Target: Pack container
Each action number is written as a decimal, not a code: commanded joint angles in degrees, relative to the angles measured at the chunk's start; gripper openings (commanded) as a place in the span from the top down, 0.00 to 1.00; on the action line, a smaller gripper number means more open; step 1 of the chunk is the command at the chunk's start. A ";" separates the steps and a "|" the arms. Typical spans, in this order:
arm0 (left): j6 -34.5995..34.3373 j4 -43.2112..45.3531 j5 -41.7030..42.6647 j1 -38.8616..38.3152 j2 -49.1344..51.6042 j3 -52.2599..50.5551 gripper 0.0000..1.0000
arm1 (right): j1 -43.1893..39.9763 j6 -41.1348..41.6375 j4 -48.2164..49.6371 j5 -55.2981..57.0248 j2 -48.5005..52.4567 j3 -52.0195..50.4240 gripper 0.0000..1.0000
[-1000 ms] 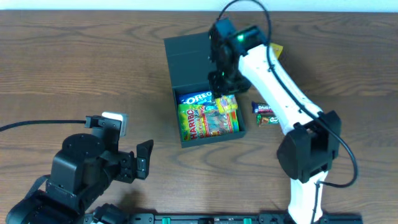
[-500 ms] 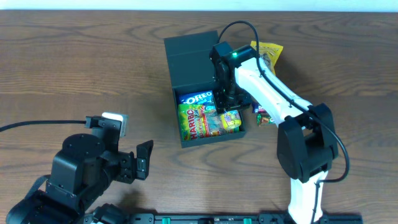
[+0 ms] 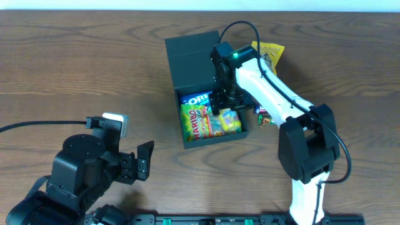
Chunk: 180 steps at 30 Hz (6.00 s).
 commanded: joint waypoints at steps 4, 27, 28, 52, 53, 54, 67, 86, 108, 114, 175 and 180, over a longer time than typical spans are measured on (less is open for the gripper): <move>0.37 -0.09 0.20 0.13 -0.13 1.29 0.05 | -0.74 1.86 -2.84 1.64 -0.37 1.64 0.12; 0.44 -0.13 -0.28 0.15 -0.13 1.29 0.05 | -23.78 9.31 4.22 -5.66 5.18 17.73 0.12; 0.44 -0.13 -0.28 0.13 -0.13 1.29 0.05 | -24.81 9.29 4.92 -7.80 6.34 17.55 0.14; 0.42 -0.39 -0.26 0.13 -0.13 1.29 0.05 | -26.36 13.81 9.73 -13.55 17.38 17.49 0.99; 0.42 -0.37 -0.26 0.13 -0.13 1.29 0.05 | -26.36 13.81 9.18 -13.53 17.35 17.64 0.99; 0.42 -0.37 -0.26 0.13 -0.13 1.29 0.04 | -26.36 13.79 8.22 -13.35 17.27 17.97 0.99; 0.39 -0.26 -0.26 0.13 -0.13 1.29 0.05 | -25.59 6.10 -2.86 -7.21 1.60 23.74 0.98; -0.07 -0.26 1.49 0.13 -0.13 1.29 0.05 | -1.97 -0.76 -11.37 -15.13 -12.17 23.50 0.99; 0.02 -1.84 1.86 0.13 -0.13 1.29 0.05 | 6.71 8.35 4.15 -18.60 -12.17 0.96 0.99; 0.00 -1.84 1.86 0.13 -0.13 1.29 0.05 | 6.69 10.45 0.48 -8.92 -12.20 -2.47 0.39; -0.02 -1.84 1.90 0.13 -0.13 1.29 0.05 | 13.66 11.87 10.10 1.01 -13.66 -12.83 0.99; -0.04 -1.88 1.90 0.13 -0.13 1.29 0.05 | 12.39 11.21 8.72 4.68 -19.96 -7.85 0.98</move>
